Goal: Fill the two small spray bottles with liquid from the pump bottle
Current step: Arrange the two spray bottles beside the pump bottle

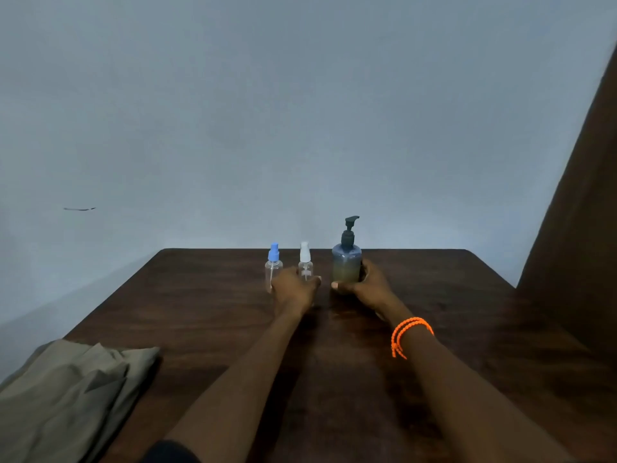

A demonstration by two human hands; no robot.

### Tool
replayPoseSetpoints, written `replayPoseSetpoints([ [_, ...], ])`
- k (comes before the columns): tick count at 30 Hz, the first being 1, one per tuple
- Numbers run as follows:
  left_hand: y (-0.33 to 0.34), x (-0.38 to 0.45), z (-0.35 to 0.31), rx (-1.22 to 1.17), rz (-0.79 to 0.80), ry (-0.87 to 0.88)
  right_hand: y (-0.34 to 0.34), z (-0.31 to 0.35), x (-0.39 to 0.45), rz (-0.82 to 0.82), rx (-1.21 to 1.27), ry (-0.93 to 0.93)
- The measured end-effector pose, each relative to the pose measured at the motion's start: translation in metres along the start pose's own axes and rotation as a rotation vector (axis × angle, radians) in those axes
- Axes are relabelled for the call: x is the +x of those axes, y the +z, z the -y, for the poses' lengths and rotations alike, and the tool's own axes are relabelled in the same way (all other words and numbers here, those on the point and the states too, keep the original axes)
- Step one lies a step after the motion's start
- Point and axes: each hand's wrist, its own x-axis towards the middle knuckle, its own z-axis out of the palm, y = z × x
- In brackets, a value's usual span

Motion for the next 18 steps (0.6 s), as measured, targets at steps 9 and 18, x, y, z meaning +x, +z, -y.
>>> replayPoseSetpoints([
  [9,-0.017,-0.03,0.004,-0.086,0.119,0.054,-0.012,0.001,-0.04,0.073,-0.02,-0.044],
  [18,-0.05,-0.095,0.015,-0.002,0.225,0.174,-0.034,-0.001,-0.111,0.142,-0.017,-0.043],
])
